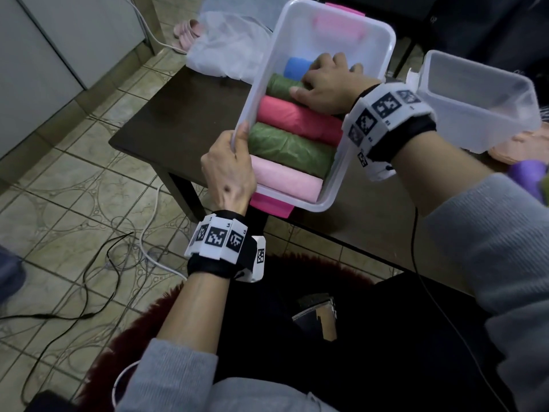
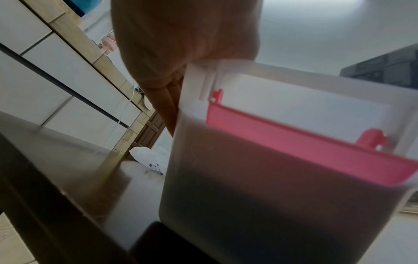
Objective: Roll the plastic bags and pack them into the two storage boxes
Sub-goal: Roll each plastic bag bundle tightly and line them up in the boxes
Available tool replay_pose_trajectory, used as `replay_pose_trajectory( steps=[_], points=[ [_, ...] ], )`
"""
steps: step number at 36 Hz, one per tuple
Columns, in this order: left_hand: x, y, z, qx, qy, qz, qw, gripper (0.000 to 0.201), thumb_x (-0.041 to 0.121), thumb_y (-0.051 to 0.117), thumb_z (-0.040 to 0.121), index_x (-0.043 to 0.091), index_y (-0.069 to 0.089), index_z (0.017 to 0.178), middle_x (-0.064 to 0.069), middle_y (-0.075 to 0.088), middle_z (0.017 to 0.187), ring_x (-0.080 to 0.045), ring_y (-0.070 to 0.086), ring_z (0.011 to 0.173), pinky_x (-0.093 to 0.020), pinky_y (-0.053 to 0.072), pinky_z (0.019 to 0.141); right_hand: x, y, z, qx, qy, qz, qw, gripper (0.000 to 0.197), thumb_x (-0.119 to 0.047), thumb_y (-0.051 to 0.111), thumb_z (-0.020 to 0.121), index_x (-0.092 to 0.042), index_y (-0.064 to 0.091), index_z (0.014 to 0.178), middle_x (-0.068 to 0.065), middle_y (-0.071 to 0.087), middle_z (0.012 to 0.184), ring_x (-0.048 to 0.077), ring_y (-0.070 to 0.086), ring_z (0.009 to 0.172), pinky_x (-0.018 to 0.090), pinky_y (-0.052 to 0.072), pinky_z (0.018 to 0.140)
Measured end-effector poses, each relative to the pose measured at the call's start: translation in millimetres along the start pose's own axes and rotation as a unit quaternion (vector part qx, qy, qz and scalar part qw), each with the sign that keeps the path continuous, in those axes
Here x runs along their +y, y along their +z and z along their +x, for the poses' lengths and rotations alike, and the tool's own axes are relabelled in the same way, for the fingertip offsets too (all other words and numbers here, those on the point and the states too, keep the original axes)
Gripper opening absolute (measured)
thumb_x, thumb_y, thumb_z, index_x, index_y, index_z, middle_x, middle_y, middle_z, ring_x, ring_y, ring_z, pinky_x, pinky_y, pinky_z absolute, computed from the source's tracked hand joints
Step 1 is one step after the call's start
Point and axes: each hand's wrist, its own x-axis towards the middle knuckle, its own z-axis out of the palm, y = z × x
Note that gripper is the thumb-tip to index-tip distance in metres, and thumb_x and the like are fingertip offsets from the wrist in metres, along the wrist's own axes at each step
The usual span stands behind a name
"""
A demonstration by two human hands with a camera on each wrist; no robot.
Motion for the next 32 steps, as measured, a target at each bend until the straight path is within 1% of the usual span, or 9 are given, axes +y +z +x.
replay_pose_trajectory(
  steps=[5, 10, 13, 16, 20, 22, 23, 26, 32],
  points=[
    [-2.0, 1.0, 1.0, 0.003, 0.003, -0.001, 1.000, 0.045, 0.041, 0.042, 0.098, 0.009, 0.050, 0.068, 0.007, 0.039, 0.052, -0.021, 0.040, 0.057, -0.028, 0.025, 0.056, -9.9, 28.8, -4.8, 0.021, -0.014, 0.073, 0.997, 0.062, -0.056, 0.027, 0.096, -0.028, 0.012, 0.150, 0.008, 0.014, 0.156, 0.027, 0.011, 0.143, 0.055, 0.008, 0.113],
    [0.1, 1.9, 3.4, -0.001, 0.004, 0.006, 1.000, 0.044, 0.040, 0.042, 0.098, 0.010, 0.046, 0.066, 0.007, 0.039, 0.052, -0.021, 0.039, 0.057, -0.028, 0.022, 0.056, -8.9, 41.2, -9.1, 0.033, -0.016, 0.111, 0.993, 0.059, -0.050, 0.024, 0.099, -0.029, 0.005, 0.151, 0.008, 0.001, 0.159, 0.026, -0.005, 0.146, 0.049, -0.004, 0.116],
    [1.7, 2.9, 6.5, -0.005, 0.000, 0.013, 1.000, 0.044, 0.040, 0.042, 0.098, 0.010, 0.050, 0.067, 0.007, 0.041, 0.054, -0.021, 0.042, 0.059, -0.027, 0.022, 0.057, -7.1, 36.9, -16.3, 0.195, -0.052, 0.130, 0.971, 0.049, -0.033, 0.026, 0.102, -0.021, 0.021, 0.150, 0.007, 0.011, 0.158, 0.027, 0.000, 0.147, 0.045, -0.003, 0.116],
    [4.9, 3.4, 10.2, -0.018, -0.005, 0.028, 0.999, 0.047, 0.039, 0.041, 0.098, 0.016, 0.039, 0.058, 0.007, 0.039, 0.053, -0.018, 0.037, 0.055, -0.027, 0.021, 0.057, -6.2, 37.2, -25.9, 0.359, 0.065, 0.086, 0.927, 0.068, -0.001, 0.031, 0.084, -0.020, 0.025, 0.149, 0.005, 0.015, 0.158, 0.031, 0.002, 0.146, 0.051, -0.007, 0.114],
    [11.0, 7.1, 18.3, -0.035, -0.008, 0.046, 0.998, 0.045, 0.040, 0.041, 0.098, 0.015, 0.043, 0.061, 0.001, 0.045, 0.059, -0.024, 0.043, 0.063, -0.030, 0.027, 0.061, 2.0, 51.2, -38.9, 0.283, 0.237, 0.385, 0.846, 0.078, 0.008, 0.032, 0.082, -0.015, 0.005, 0.151, 0.009, 0.009, 0.158, 0.035, -0.003, 0.145, 0.055, -0.005, 0.113],
    [15.0, 9.5, 22.7, -0.043, -0.008, 0.064, 0.997, 0.045, 0.041, 0.040, 0.098, 0.010, 0.049, 0.067, -0.004, 0.052, 0.068, -0.027, 0.047, 0.068, -0.031, 0.030, 0.063, 13.6, 62.7, -40.4, 0.250, 0.230, 0.540, 0.770, 0.058, -0.003, 0.034, 0.095, -0.009, 0.014, 0.149, 0.012, 0.032, 0.147, 0.030, 0.027, 0.138, 0.040, 0.019, 0.115],
    [17.1, 10.3, 24.7, -0.049, -0.009, 0.075, 0.996, 0.046, 0.042, 0.040, 0.098, 0.009, 0.050, 0.068, -0.006, 0.053, 0.070, -0.028, 0.047, 0.070, -0.032, 0.030, 0.064, 17.9, 64.2, -43.3, 0.235, 0.225, 0.559, 0.763, 0.046, -0.009, 0.034, 0.099, -0.003, 0.026, 0.143, 0.011, 0.046, 0.133, 0.025, 0.043, 0.123, 0.025, 0.031, 0.101],
    [20.6, 12.0, 28.6, -0.064, -0.011, 0.100, 0.993, 0.045, 0.041, 0.039, 0.099, 0.009, 0.049, 0.068, -0.009, 0.053, 0.075, -0.029, 0.044, 0.073, -0.031, 0.027, 0.065, 27.8, 64.8, -47.0, 0.204, 0.211, 0.509, 0.809, 0.025, -0.016, 0.033, 0.101, 0.000, 0.050, 0.111, 0.004, 0.048, 0.098, 0.016, 0.045, 0.090, 0.020, 0.029, 0.069],
    [30.2, 12.9, 32.4, -0.089, -0.024, 0.108, 0.990, 0.045, 0.041, 0.040, 0.098, 0.008, 0.056, 0.072, -0.019, 0.062, 0.088, -0.034, 0.049, 0.079, -0.035, 0.032, 0.071, 35.2, 67.8, -44.2, 0.199, 0.195, 0.505, 0.817, 0.029, -0.017, 0.034, 0.100, 0.001, 0.052, 0.113, 0.005, 0.051, 0.098, 0.017, 0.050, 0.091, 0.028, 0.040, 0.080]
  ],
)
